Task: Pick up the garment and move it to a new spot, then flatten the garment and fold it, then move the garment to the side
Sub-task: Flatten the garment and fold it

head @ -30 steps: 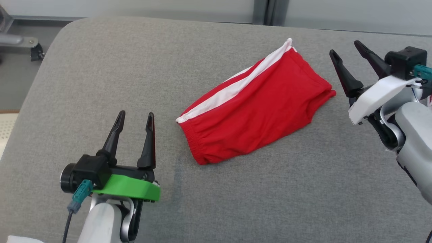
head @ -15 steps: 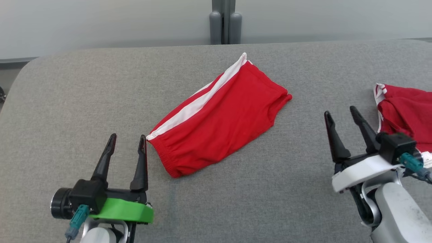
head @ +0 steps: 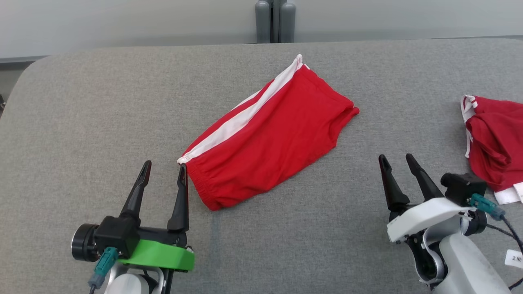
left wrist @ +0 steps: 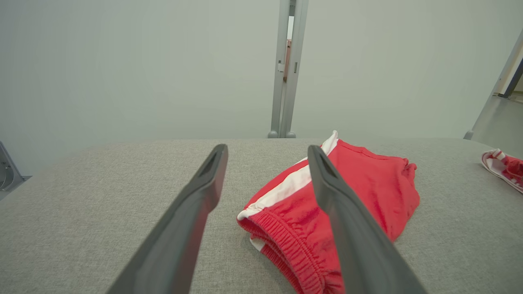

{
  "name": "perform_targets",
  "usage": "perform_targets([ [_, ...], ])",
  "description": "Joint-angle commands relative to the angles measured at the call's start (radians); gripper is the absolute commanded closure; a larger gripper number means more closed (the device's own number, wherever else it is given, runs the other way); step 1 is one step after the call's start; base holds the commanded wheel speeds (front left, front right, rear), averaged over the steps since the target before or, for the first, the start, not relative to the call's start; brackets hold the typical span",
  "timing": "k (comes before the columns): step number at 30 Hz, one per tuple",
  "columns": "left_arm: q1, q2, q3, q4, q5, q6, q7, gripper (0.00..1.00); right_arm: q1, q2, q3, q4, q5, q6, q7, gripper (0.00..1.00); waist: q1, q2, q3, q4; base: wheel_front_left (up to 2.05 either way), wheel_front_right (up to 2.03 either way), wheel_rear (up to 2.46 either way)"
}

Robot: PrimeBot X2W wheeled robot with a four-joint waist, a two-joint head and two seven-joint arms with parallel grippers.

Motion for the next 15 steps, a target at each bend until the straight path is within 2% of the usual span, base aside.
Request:
perform_targets([
  [1, -0.022, 0.003, -0.007, 0.003, 0.003, -0.001, 0.000, 0.00, -0.037, 0.005, -0.008, 0.014, 0.061, -0.001, 0.024, 0.00, 0.0001, -0.0001, 0.025, 0.025, 0.00, 0.00, 0.00],
  [6, -0.042, 0.003, -0.030, 0.010, -0.011, 0.000, 0.000, 0.00, -0.103, 0.018, -0.026, 0.057, 0.271, -0.001, 0.142, 0.00, 0.0001, -0.0001, 0.057, 0.072, 0.00, 0.00, 0.00],
  [9, -0.055, 0.003, -0.040, 0.018, -0.023, 0.007, 0.000, 0.00, -0.150, 0.030, -0.070, 0.101, 0.379, -0.001, 0.232, 0.00, 0.0001, -0.0001, 0.079, 0.111, 0.00, 0.00, 0.00],
  [15, -0.083, 0.003, -0.081, 0.036, -0.045, 0.014, 0.000, 0.00, -0.228, 0.019, -0.144, 0.166, 0.478, -0.001, 0.342, 0.00, 0.0001, -0.0001, 0.117, 0.202, 0.00, 0.00, 0.00],
])
